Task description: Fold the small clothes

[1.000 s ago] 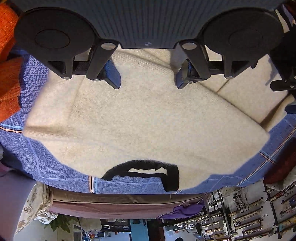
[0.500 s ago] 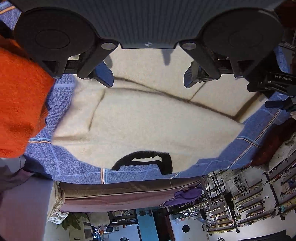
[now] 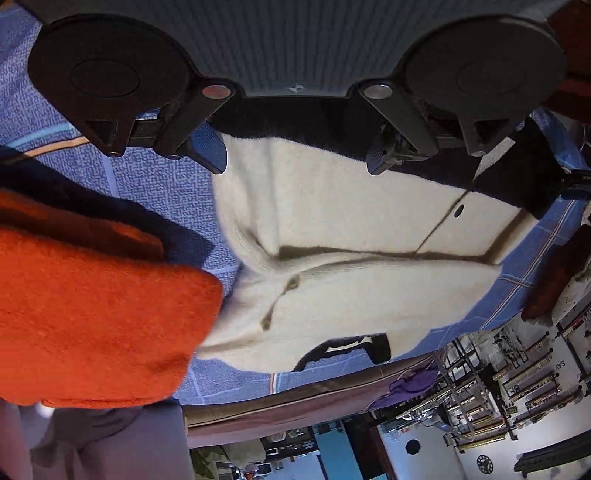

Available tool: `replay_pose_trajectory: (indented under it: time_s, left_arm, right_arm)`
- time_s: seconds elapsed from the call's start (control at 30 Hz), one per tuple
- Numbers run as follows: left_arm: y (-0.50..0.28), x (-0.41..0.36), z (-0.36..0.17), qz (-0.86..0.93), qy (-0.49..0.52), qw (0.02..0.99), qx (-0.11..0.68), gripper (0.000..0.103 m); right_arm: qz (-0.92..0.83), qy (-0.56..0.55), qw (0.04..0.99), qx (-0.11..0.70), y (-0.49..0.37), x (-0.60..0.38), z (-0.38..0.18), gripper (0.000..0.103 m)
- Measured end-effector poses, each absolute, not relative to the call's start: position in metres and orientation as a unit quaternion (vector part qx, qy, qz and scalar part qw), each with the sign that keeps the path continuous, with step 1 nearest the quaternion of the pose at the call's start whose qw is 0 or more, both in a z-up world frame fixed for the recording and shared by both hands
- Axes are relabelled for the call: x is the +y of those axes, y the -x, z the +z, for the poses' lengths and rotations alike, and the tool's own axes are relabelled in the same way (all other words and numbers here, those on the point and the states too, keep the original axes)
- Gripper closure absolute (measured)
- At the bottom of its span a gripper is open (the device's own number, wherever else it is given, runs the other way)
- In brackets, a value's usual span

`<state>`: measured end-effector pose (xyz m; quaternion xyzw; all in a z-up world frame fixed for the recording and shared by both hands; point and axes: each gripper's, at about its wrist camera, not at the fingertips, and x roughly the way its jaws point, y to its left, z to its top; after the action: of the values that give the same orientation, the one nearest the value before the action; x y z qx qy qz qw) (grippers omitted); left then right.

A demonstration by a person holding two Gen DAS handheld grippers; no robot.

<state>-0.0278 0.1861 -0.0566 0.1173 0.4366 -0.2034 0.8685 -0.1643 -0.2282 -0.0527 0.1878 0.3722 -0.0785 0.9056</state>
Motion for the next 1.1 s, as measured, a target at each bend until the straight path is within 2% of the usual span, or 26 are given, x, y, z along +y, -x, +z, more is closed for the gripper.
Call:
replay_pose_trajectory:
  time_s: [0.17,0.2,0.23,0.3,0.47,0.67,0.8,0.9,0.93,0.97,1.0,1.03,1.07,1.1]
  left_arm:
    - [0.019,0.191,-0.067,-0.239,-0.085,0.862,0.439,0.000]
    - [0.016,0.190,-0.071,-0.241,-0.083,0.860,0.442,0.004]
    - [0.013,0.189,-0.074,-0.239,-0.081,0.859,0.445,0.012]
    - [0.007,0.187,-0.082,-0.242,-0.072,0.854,0.455,0.018]
    - [0.006,0.180,-0.086,-0.246,-0.078,0.858,0.445,0.017]
    - [0.022,0.179,-0.091,-0.272,-0.083,0.860,0.423,0.007]
    - [0.027,0.175,-0.090,-0.292,-0.096,0.852,0.424,0.008]
    - [0.024,0.170,-0.088,-0.307,-0.103,0.843,0.429,0.021]
    - [0.022,0.169,-0.088,-0.309,-0.099,0.840,0.434,0.028]
    - [0.020,0.168,-0.086,-0.310,-0.094,0.839,0.438,0.034]
    - [0.019,0.168,-0.085,-0.310,-0.089,0.838,0.440,0.046]
    - [0.018,0.168,-0.084,-0.310,-0.086,0.837,0.442,0.055]
    - [0.016,0.170,-0.084,-0.309,-0.080,0.836,0.446,0.056]
    - [0.014,0.171,-0.084,-0.309,-0.075,0.836,0.448,0.058]
  right_arm:
    - [-0.095,-0.203,0.906,0.359,0.184,-0.239,-0.054,0.000]
    - [-0.096,-0.205,0.906,0.358,0.188,-0.242,-0.055,0.000]
    - [-0.098,-0.205,0.905,0.361,0.191,-0.244,-0.056,0.000]
    - [-0.100,-0.208,0.900,0.369,0.196,-0.247,-0.060,0.000]
    - [-0.092,-0.244,0.887,0.381,0.199,-0.249,-0.075,0.000]
    - [-0.057,-0.251,0.880,0.398,0.195,-0.231,-0.084,0.000]
    - [-0.036,-0.247,0.875,0.414,0.195,-0.221,-0.088,0.000]
    - [-0.039,-0.280,0.872,0.400,0.202,-0.227,-0.091,0.000]
    - [-0.045,-0.293,0.869,0.397,0.203,-0.231,-0.092,0.000]
    - [-0.049,-0.297,0.866,0.400,0.204,-0.232,-0.092,0.005]
    - [-0.051,-0.293,0.864,0.406,0.204,-0.233,-0.091,0.024]
    - [-0.054,-0.288,0.863,0.412,0.205,-0.234,-0.091,0.039]
    - [-0.058,-0.290,0.860,0.416,0.206,-0.236,-0.092,0.066]
    - [-0.056,-0.301,0.856,0.417,0.207,-0.237,-0.092,0.076]
